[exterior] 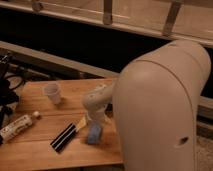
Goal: Place the white sponge in the ceramic cup
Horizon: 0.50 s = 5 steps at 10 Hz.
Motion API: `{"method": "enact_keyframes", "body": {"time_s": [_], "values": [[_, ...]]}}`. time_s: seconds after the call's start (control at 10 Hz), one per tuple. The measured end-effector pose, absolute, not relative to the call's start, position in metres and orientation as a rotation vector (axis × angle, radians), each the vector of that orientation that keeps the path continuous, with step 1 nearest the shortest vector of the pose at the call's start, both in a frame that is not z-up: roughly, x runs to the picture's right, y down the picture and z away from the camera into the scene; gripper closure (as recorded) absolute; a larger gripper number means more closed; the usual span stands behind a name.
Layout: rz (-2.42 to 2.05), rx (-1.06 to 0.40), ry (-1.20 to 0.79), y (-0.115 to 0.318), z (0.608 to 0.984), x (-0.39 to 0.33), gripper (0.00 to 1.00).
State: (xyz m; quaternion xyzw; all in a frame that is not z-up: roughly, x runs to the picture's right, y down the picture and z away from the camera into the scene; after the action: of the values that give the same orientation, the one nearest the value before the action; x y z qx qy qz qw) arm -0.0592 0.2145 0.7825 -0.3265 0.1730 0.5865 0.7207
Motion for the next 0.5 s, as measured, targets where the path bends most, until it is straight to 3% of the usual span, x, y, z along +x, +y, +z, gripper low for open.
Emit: {"method": "enact_keyframes", "body": {"time_s": [0.5], "values": [[1.295,-0.833,0.365,0.232,0.808,-0.052,0.0]]}}
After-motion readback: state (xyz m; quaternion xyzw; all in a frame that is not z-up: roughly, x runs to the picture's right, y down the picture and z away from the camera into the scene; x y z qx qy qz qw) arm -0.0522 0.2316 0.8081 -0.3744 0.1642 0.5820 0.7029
